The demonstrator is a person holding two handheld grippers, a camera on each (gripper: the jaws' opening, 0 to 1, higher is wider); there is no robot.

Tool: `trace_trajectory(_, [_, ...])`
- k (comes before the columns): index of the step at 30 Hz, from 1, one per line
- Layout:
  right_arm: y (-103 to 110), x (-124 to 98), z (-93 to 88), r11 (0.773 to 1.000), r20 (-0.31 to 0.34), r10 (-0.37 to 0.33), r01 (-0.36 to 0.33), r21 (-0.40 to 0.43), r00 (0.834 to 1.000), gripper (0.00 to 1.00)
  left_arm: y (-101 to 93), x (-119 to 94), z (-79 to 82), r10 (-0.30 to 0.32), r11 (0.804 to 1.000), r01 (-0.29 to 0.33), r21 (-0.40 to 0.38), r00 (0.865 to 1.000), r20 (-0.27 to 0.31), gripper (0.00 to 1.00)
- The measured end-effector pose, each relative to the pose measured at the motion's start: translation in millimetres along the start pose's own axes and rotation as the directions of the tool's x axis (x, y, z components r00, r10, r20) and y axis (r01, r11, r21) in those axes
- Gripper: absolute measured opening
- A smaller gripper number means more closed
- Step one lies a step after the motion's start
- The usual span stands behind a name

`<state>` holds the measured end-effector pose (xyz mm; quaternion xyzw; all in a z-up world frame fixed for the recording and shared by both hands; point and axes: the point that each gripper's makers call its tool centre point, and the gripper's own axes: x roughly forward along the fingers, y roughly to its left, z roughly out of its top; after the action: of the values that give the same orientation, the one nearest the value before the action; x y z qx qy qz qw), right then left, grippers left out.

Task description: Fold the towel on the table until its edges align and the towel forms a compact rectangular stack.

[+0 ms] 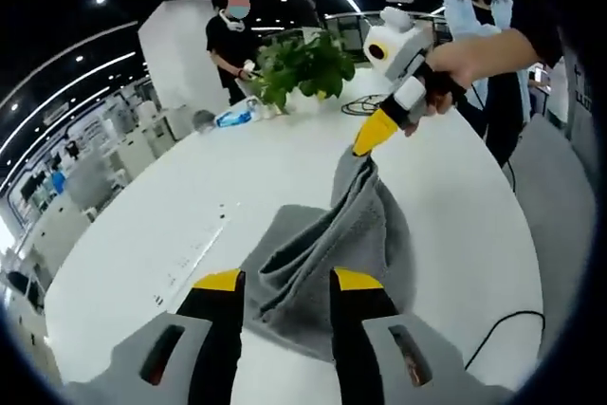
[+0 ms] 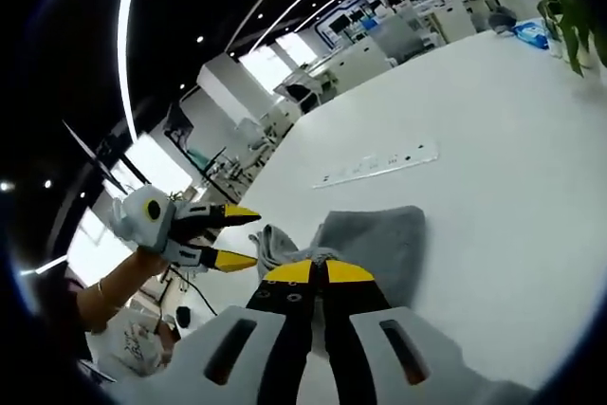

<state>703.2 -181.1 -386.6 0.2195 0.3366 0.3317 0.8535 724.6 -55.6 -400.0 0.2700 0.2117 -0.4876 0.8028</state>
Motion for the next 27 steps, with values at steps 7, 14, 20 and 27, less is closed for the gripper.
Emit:
trace_trajectory(7, [4, -3, -2.4, 0.998, -0.024, 0.009, -0.011, -0.065, 1.0, 0.0, -5.1, 15, -3.8, -0.105, 0.993, 0.106, 0.043, 0.994, -0.023, 0.29])
trace_trajectory(14, [1, -1, -2.7, 0.995, -0.039, 0.016, -0.02, -0.099, 0.999, 0.0, -8.2, 20, -4.7, -0.116, 0.992, 0.117, 0.038, 0.993, -0.036, 0.14])
trace_trajectory(20, [0, -2, -4.4, 0.987, -0.049, 0.02, -0.027, -0.156, 0.999, 0.01, -14.2, 19, -6.0, -0.124, 0.992, 0.124, -0.03, 0.992, -0.026, 0.07])
trace_trajectory(27, [0, -4, -7.9, 0.948, -0.055, 0.024, -0.04, -0.317, 0.998, 0.03, -17.9, 15, -1.8, -0.124, 0.989, 0.123, -0.086, 0.992, -0.014, 0.06])
